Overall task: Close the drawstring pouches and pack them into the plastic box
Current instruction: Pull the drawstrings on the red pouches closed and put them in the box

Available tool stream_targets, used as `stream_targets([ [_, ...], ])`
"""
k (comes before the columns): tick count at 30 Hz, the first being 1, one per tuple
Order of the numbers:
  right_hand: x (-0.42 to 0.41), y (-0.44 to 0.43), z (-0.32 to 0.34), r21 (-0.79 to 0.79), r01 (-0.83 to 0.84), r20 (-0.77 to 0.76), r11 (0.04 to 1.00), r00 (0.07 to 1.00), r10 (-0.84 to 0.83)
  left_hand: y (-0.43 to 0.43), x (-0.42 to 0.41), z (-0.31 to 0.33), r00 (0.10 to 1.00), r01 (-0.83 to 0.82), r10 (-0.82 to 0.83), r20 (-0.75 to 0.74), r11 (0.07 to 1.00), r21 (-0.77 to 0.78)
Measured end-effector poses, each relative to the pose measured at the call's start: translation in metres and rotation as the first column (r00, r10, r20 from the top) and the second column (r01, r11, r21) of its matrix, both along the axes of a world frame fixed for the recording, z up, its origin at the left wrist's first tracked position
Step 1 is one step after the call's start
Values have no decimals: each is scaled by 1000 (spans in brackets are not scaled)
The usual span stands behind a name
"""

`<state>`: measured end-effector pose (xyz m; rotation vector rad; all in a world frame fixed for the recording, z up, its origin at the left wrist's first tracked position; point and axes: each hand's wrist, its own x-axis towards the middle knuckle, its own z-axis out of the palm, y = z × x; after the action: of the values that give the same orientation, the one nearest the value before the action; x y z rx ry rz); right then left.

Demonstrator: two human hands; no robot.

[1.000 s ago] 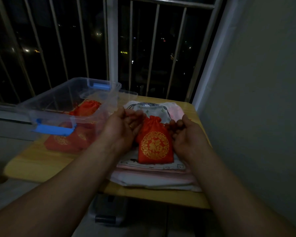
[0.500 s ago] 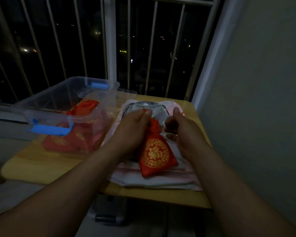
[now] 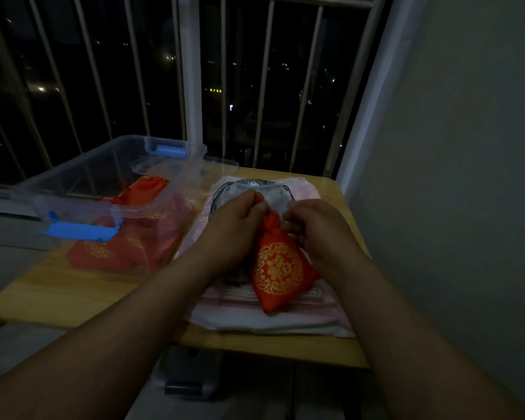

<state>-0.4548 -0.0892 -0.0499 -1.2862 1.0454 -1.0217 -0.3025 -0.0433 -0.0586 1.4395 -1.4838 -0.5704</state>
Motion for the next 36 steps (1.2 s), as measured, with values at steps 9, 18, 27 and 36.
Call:
stream_targets([
  [9, 7, 8, -12, -186, -134, -275, 973, 958, 79, -1, 0, 3, 999, 32, -33, -39, 999, -30],
  [18, 13, 8, -15, 6, -147, 107, 989, 983, 146, -8, 8, 2, 973, -54, 53, -225, 999, 1],
  [27, 11, 10, -12, 7, -289, 264, 957, 924, 277, -8, 10, 6, 912, -11, 65, -405, 991, 134],
  [36, 10, 8, -11, 59, -307, 312, 950, 910, 274, -5, 12, 10, 835, -30, 115, -538, 986, 165],
])
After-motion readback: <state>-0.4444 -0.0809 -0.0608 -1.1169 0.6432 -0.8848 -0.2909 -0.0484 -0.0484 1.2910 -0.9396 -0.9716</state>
